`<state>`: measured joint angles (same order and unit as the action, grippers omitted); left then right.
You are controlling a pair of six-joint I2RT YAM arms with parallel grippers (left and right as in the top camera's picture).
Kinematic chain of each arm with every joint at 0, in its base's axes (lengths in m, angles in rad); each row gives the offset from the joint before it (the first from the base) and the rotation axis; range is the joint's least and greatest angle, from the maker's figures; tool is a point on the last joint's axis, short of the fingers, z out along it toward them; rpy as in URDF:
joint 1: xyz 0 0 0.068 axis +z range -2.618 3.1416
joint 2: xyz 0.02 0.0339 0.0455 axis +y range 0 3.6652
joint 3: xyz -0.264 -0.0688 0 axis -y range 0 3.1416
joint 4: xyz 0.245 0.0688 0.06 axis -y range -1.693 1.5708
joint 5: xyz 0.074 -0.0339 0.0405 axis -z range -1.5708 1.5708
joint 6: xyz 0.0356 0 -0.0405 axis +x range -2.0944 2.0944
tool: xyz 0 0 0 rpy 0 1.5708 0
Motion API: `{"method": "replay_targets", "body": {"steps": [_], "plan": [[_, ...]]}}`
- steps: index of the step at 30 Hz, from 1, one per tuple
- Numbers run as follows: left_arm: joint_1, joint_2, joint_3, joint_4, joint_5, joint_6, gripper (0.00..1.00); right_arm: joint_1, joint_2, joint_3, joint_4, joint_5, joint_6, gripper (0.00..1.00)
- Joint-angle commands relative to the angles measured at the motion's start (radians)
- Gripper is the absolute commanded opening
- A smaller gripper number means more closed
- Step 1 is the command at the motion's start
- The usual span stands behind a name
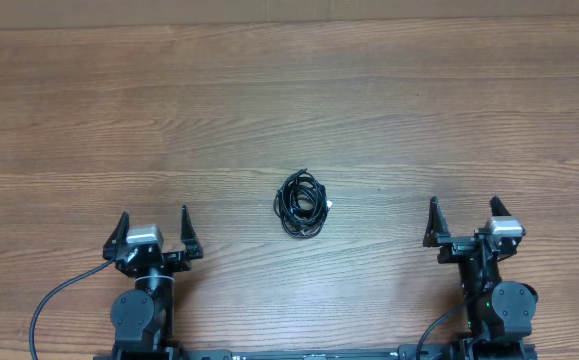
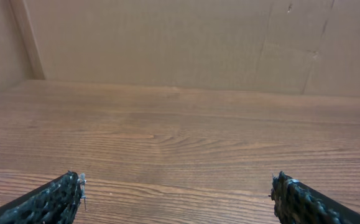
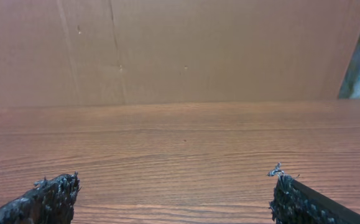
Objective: Untangle cables
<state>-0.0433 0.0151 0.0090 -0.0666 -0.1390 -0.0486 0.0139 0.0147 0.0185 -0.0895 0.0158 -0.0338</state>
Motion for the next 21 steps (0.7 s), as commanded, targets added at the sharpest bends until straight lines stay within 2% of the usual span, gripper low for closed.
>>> {"method": "replay_targets", "body": {"steps": [1, 17, 21], "plan": [[0.011, -0.011, -0.004, 0.001, 0.002, 0.019, 0.99, 0.004, -0.012, -0.01, 0.007, 0.012, 0.0, 1.0], [0.011, -0.011, -0.004, 0.0, 0.013, 0.017, 1.0, 0.004, -0.012, -0.01, 0.007, 0.012, 0.001, 1.0], [0.01, -0.011, -0.004, 0.003, 0.158, -0.08, 1.0, 0.003, -0.012, -0.01, 0.007, 0.012, 0.001, 1.0]]}}
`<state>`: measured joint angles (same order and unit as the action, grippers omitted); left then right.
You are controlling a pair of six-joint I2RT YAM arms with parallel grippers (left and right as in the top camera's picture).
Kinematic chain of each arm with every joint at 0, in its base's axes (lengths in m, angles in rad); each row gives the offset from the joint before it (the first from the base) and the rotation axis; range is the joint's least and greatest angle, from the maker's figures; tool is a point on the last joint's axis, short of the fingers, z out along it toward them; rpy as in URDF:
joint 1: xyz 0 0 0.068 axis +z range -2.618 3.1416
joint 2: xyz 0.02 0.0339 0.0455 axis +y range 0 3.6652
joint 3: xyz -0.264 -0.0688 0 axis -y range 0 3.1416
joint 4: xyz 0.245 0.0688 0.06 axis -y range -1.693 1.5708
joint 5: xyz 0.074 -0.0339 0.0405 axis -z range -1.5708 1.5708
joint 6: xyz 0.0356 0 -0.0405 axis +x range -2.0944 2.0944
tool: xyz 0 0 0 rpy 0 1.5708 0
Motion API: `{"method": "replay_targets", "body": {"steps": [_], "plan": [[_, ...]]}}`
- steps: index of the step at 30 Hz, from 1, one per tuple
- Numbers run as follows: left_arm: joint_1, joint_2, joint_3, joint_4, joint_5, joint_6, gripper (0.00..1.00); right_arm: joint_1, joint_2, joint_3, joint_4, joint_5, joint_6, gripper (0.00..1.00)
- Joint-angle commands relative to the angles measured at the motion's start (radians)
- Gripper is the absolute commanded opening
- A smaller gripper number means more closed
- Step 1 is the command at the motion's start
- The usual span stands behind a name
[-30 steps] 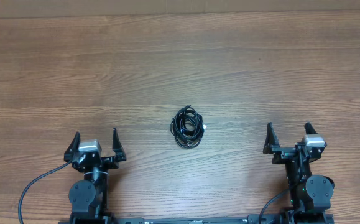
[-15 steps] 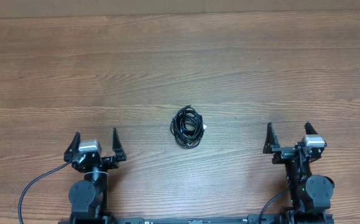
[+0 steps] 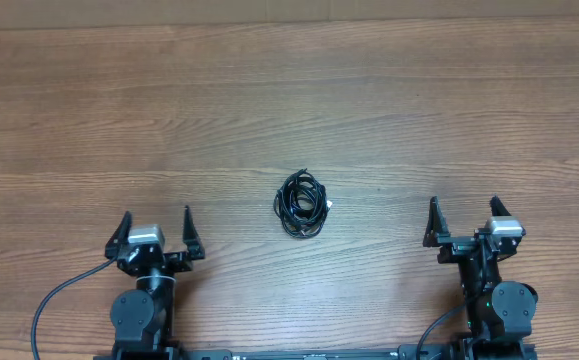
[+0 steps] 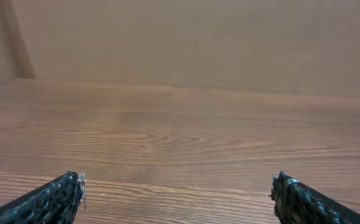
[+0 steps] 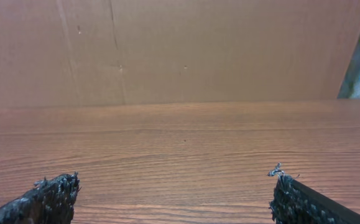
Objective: Untangle cables
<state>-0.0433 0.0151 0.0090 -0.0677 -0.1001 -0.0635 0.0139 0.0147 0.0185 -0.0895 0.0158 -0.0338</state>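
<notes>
A tangled bundle of black cable (image 3: 302, 204) with a small white tag lies in the middle of the wooden table (image 3: 289, 90), seen only in the overhead view. My left gripper (image 3: 155, 232) stands open at the near left, well short of the bundle. My right gripper (image 3: 463, 220) stands open at the near right, also apart from it. In the left wrist view the left gripper (image 4: 176, 190) holds nothing; that picture is blurred. Nothing but bare wood shows between the fingers of the right gripper (image 5: 173, 190) in the right wrist view.
A brown cardboard wall (image 5: 180, 50) closes the far side of the table. Each arm's black lead (image 3: 54, 300) runs along the near edge.
The left gripper has turned slightly to the right; its wrist view has shifted and is blurred. The cable bundle and the right arm stand as before.
</notes>
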Motion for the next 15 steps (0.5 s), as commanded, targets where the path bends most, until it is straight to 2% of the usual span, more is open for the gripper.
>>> {"method": "replay_targets", "body": {"steps": [1, 6, 11, 15], "plan": [[0.01, -0.011, -0.004, 0.025, 0.172, -0.103, 1.0, 0.004, -0.012, -0.01, 0.007, 0.012, 0.0, 1.0], [0.01, -0.011, -0.004, 0.093, 0.439, -0.264, 1.0, 0.004, -0.012, -0.01, 0.007, 0.012, 0.0, 1.0], [0.01, -0.011, 0.004, 0.32, 0.791, -0.286, 0.99, 0.004, -0.012, -0.01, 0.009, 0.013, 0.001, 1.0], [0.01, -0.011, 0.082, 0.303, 0.859, -0.327, 1.0, 0.004, -0.012, -0.01, 0.009, -0.034, 0.018, 1.0]]}}
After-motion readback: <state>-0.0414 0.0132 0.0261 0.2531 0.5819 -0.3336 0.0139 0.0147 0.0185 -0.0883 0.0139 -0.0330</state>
